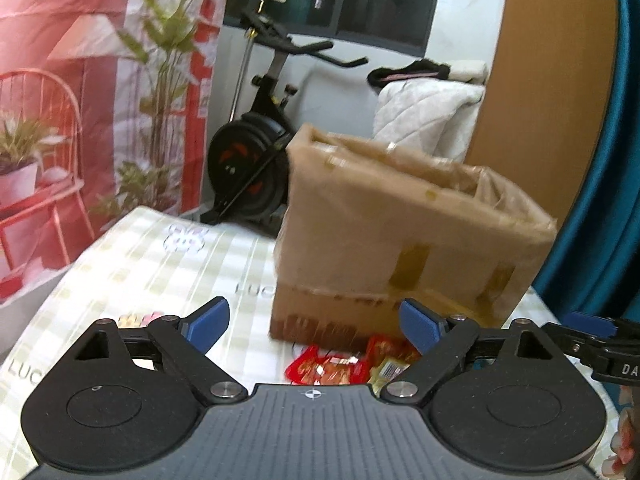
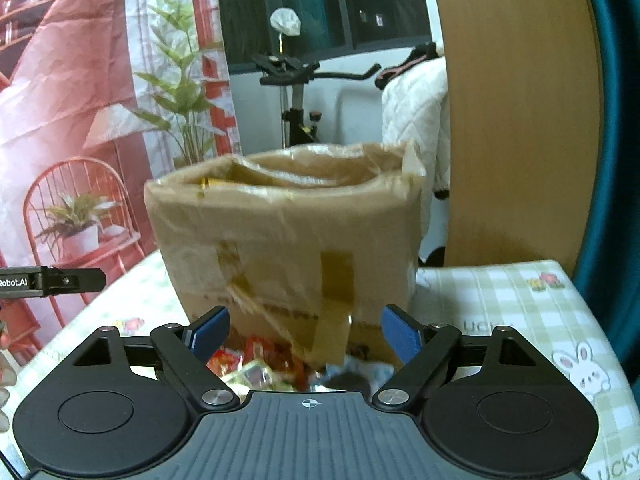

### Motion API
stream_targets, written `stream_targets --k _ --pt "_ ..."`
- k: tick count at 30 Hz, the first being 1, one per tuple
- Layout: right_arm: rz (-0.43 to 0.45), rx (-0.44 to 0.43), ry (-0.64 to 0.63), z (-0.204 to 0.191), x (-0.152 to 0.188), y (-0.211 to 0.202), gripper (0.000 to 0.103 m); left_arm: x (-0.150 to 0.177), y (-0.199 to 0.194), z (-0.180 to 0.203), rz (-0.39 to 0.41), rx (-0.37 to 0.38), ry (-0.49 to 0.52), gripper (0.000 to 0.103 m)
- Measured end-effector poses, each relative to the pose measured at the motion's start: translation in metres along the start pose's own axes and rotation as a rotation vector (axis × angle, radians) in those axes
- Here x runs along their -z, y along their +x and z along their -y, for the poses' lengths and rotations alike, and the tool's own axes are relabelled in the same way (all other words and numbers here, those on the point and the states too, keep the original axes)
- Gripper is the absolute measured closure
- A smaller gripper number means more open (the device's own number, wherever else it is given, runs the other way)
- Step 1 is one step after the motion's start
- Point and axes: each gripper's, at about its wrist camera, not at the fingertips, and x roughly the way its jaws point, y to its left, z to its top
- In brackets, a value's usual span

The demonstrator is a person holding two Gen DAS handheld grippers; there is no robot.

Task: Organize snacks
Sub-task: 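Move both open grippers back down to the snack pile beside the box, then grasp the yellow wafer packet with the right gripper while the left grasps the gold packet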

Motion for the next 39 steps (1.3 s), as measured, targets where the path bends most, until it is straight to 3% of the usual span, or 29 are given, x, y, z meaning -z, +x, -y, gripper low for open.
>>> stream_targets --k 9,16,21,28,32,39 --pt "-0.07 0.046 0.018 0.016 0.037 0.007 0.024 0.021 0.006 -0.008 -0.057 0.0 -0.003 0.012" --pt "-0.12 0.062 0.021 0.025 0.061 0.01 0.035 0.034 0.015 0.0 -0.104 0.041 0.015 0.017" --pt "-0.206 0.018 0.018 0.021 0.083 0.02 0.044 0.047 0.02 0.007 -0.146 0.074 0.033 0.022" --pt "-0.356 -0.068 0.085 0.001 0.117 0.034 0.044 0.062 0.028 0.008 -0.196 0.09 0.028 0.023" --pt "-0.398 -0.081 0.105 -0.007 0.122 0.045 0.044 0.065 0.028 0.005 -0.204 0.093 0.024 0.023" --pt "-0.395 -0.059 0.075 -0.011 0.115 0.06 0.045 0.068 0.03 -0.002 -0.215 0.086 0.001 0.023"
